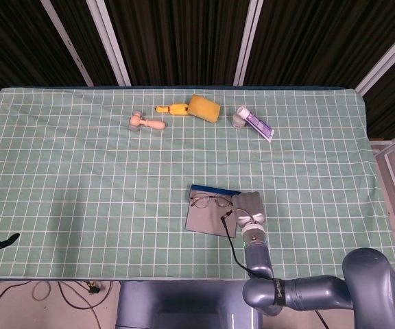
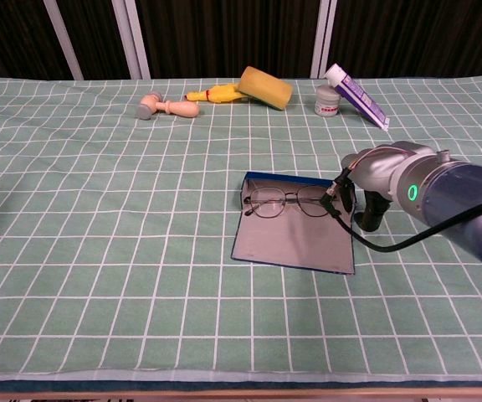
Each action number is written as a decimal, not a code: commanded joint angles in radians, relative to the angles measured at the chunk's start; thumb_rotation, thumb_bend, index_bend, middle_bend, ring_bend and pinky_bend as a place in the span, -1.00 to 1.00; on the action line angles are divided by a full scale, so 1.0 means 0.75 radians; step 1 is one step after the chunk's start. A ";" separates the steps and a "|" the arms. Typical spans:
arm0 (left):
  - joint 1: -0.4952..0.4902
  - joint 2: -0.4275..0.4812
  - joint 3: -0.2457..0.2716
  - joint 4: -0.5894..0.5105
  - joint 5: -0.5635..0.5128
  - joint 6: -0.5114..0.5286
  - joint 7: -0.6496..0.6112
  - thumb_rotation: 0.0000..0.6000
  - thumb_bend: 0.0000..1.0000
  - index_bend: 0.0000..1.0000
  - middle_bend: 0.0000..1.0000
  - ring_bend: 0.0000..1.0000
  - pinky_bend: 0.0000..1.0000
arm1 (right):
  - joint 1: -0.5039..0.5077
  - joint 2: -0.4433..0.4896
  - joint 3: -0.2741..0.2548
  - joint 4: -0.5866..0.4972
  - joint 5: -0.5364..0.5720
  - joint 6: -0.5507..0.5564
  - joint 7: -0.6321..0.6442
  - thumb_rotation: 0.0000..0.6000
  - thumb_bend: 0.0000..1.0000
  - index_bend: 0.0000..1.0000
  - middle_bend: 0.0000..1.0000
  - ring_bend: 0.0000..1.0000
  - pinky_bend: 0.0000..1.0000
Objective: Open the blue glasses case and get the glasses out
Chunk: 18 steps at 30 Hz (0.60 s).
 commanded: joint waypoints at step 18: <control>0.001 -0.004 -0.001 0.003 0.000 0.001 0.005 1.00 -1.00 -1.00 -1.00 -1.00 -1.00 | -0.012 0.067 0.175 -0.084 -0.145 -0.065 0.213 1.00 -0.17 -0.26 0.87 1.00 0.97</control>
